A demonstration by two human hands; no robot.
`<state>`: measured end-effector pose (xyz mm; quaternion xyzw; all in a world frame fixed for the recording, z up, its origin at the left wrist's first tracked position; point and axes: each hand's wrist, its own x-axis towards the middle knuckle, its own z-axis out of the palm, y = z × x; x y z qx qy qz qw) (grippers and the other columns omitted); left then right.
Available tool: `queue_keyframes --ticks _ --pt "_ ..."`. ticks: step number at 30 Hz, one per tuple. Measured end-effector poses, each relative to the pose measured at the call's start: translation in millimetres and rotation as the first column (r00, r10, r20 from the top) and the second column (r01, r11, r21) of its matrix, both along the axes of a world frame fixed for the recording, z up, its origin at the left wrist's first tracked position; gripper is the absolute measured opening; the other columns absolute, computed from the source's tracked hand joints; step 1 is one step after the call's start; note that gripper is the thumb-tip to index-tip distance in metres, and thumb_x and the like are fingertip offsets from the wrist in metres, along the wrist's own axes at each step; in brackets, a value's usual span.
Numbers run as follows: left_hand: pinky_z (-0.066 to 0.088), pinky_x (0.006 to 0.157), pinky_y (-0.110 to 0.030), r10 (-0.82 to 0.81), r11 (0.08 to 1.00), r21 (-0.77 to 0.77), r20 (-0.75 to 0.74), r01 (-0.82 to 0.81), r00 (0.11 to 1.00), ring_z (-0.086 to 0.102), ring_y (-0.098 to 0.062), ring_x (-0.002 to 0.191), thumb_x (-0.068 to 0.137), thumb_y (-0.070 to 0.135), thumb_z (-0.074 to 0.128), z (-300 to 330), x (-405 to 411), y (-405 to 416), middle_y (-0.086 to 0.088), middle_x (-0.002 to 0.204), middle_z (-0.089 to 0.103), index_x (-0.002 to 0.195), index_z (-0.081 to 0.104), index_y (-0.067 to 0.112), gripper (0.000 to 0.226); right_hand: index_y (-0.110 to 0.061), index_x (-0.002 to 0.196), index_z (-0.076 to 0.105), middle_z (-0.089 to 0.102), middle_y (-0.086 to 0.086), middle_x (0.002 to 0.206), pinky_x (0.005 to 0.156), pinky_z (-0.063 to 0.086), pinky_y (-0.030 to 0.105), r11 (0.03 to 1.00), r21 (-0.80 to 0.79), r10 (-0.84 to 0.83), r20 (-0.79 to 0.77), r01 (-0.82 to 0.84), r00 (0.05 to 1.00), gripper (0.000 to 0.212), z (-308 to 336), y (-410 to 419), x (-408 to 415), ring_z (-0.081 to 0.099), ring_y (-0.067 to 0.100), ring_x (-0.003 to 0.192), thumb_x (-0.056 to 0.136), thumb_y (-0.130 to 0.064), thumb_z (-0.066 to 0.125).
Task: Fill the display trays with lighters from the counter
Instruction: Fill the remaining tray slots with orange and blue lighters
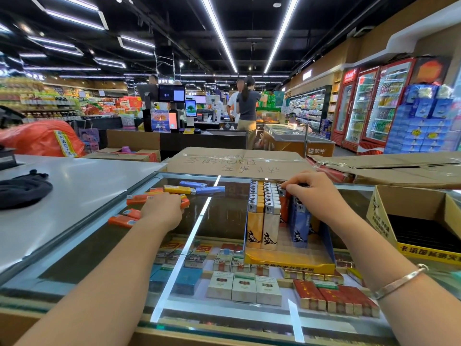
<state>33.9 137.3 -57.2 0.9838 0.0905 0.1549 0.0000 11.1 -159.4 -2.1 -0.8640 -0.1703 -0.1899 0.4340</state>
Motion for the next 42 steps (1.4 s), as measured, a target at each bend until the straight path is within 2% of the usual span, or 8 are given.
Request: queue_keyframes --ticks 6,11,16,20,27,32,34,42 --pt "0.044 0.063 -0.029 0.069 0.995 -0.088 0.201 -0.052 0.977 0.054 -0.019 0.084 0.091 0.020 0.054 0 1 2 -0.002 0.093 0.056 0.099 0.053 0.019 0.008 -0.019 0.087 0.069 0.059 -0.008 0.091 0.057 0.037 0.008 1.000 -0.001 -0.005 0.009 0.005 1.000 0.015 0 0 0 0.053 -0.001 0.083 0.091 -0.013 0.055" --pt "0.041 0.059 -0.028 0.119 0.992 -0.049 0.090 -0.115 0.989 0.055 -0.017 0.076 0.094 0.024 0.047 -3 12 6 0.000 0.085 0.055 0.101 0.050 0.021 0.008 -0.019 0.086 0.069 0.059 -0.009 0.091 0.055 0.039 0.006 1.000 -0.010 -0.004 0.013 0.004 1.000 0.016 0 0 1 0.053 0.000 0.084 0.091 -0.013 0.055" --pt "0.044 0.062 -0.031 0.134 0.990 -0.065 0.081 -0.129 0.988 0.059 -0.021 0.088 0.092 0.032 0.051 -2 18 8 -0.005 0.099 0.060 0.126 0.039 0.018 0.038 -0.016 0.088 0.071 0.063 -0.005 0.091 0.063 0.038 0.010 0.999 -0.027 -0.019 0.023 0.020 1.000 0.016 0 0 0 0.055 0.001 0.085 0.090 -0.011 0.055" --pt "0.043 0.056 -0.028 0.105 0.986 -0.134 0.069 -0.095 0.992 0.054 -0.016 0.075 0.086 0.039 0.060 4 16 9 -0.001 0.088 0.055 0.114 0.041 0.020 0.040 -0.015 0.090 0.071 0.063 -0.003 0.094 0.061 0.038 0.009 1.000 -0.021 -0.018 0.015 0.019 1.000 0.016 0 1 0 0.055 0.001 0.085 0.090 -0.012 0.055" --pt "0.044 0.060 -0.030 -0.072 0.967 -0.234 0.128 0.100 0.989 0.054 -0.015 0.073 0.084 0.034 0.059 11 6 -1 0.001 0.080 0.057 0.090 0.046 0.022 0.018 -0.013 0.094 0.070 0.064 0.005 0.102 0.065 0.040 0.013 0.999 -0.041 -0.034 0.007 0.034 0.999 0.016 2 1 0 0.057 0.015 0.097 0.091 -0.012 0.055" --pt "0.051 0.067 -0.035 -0.195 0.741 -0.492 0.494 0.458 0.847 0.058 -0.015 0.074 0.083 0.039 0.065 30 -14 -29 0.001 0.080 0.062 0.091 0.055 0.022 0.021 -0.016 0.096 0.070 0.066 0.000 0.097 0.071 0.046 0.021 0.991 -0.115 -0.062 0.017 0.063 0.998 0.017 5 0 -2 0.057 0.011 0.092 0.091 -0.018 0.054" --pt "0.049 0.065 -0.033 -0.211 0.692 -0.460 0.608 0.556 0.765 0.058 -0.013 0.073 0.082 0.039 0.067 35 -26 -47 0.003 0.078 0.061 0.089 0.054 0.023 0.022 -0.019 0.096 0.070 0.066 -0.005 0.094 0.078 0.048 0.029 0.981 -0.165 -0.093 0.039 0.098 0.995 0.018 5 -1 -3 0.058 0.011 0.091 0.092 -0.022 0.053" --pt "0.036 0.057 -0.027 -0.364 0.698 -0.282 0.652 0.658 0.665 0.053 -0.014 0.068 0.081 0.037 0.069 53 -36 -111 0.010 0.071 0.055 0.083 0.051 0.026 0.021 -0.019 0.096 0.069 0.062 -0.011 0.086 0.065 0.037 0.013 0.997 -0.064 -0.044 0.053 0.048 0.998 0.016 7 -1 -8 0.054 -0.002 0.082 0.091 -0.017 0.054"
